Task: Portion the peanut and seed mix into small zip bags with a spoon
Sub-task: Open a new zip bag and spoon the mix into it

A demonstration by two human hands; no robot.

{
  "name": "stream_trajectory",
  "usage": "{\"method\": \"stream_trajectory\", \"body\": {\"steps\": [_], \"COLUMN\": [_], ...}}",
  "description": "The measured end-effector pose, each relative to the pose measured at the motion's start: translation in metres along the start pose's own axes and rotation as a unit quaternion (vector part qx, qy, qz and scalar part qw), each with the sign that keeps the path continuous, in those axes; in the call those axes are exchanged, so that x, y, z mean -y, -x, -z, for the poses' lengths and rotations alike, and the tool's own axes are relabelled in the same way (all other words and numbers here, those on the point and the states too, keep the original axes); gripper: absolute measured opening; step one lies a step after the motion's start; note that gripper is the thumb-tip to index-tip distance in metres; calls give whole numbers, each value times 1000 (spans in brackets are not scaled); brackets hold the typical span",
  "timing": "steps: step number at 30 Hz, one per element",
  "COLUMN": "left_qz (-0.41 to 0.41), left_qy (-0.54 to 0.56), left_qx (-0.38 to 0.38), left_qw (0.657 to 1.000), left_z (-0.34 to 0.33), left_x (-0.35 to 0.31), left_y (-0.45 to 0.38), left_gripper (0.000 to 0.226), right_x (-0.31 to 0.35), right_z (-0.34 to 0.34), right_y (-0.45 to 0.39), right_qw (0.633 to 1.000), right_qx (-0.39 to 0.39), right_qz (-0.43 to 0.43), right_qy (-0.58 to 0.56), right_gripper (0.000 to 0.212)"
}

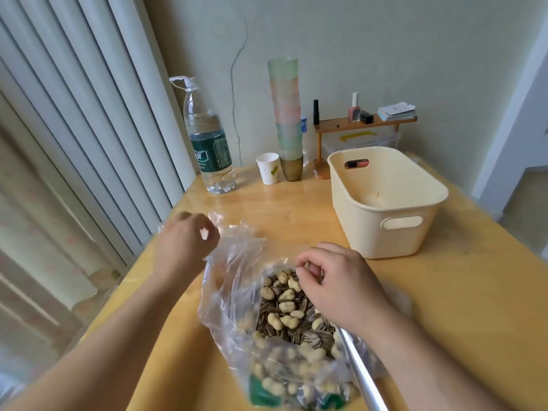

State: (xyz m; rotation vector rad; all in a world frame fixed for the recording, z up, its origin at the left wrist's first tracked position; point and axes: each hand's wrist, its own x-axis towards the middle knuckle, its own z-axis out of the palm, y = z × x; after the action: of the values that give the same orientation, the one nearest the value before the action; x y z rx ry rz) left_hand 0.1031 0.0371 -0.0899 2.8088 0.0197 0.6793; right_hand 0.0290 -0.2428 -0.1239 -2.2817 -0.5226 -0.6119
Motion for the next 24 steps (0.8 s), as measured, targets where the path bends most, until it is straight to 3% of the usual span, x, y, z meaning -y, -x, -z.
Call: {"method": "stream_trajectory", "body": {"steps": [4, 5, 7, 8, 10, 13, 16, 20, 24], "left_qz": [-5, -4, -5, 0, 32, 118, 176, 145, 120], "left_qy": [211, 309, 533, 605, 661, 682, 688, 673, 675], "left_qx": [-118, -123, -72, -27, 45, 86, 107, 133, 165], "left_qw": [970, 943, 843, 796, 748, 716, 696, 713, 709], "left_z": [61, 77, 96, 95, 80, 43, 14, 4, 6], "left_x": [-52, -69, -98, -107, -118, -122, -118, -112, -111], "left_y": [6, 9, 18, 23, 34, 46, 53, 62, 74], "left_gripper": [10, 12, 19, 22, 22, 13, 16, 33, 31], "right_x": [2, 3, 4, 4, 5, 5, 5, 4, 5], "right_z": [1, 2, 5, 7, 12, 18, 15, 6, 1], "right_y": [-1, -1, -1, -2, -2, 1, 3, 1, 1], "right_qw": [999, 999, 995, 993, 985, 981, 991, 995, 994], "right_qx": [-25, -37, -60, -70, -88, -96, -96, -88, -95], "right_qz": [1, 0, -4, -6, -16, -26, 4, 31, 33], "right_qy": [-24, -39, -77, -98, -146, -165, -90, -40, -29], "right_gripper": [11, 11, 10, 9, 14, 29, 40, 29, 11]}}
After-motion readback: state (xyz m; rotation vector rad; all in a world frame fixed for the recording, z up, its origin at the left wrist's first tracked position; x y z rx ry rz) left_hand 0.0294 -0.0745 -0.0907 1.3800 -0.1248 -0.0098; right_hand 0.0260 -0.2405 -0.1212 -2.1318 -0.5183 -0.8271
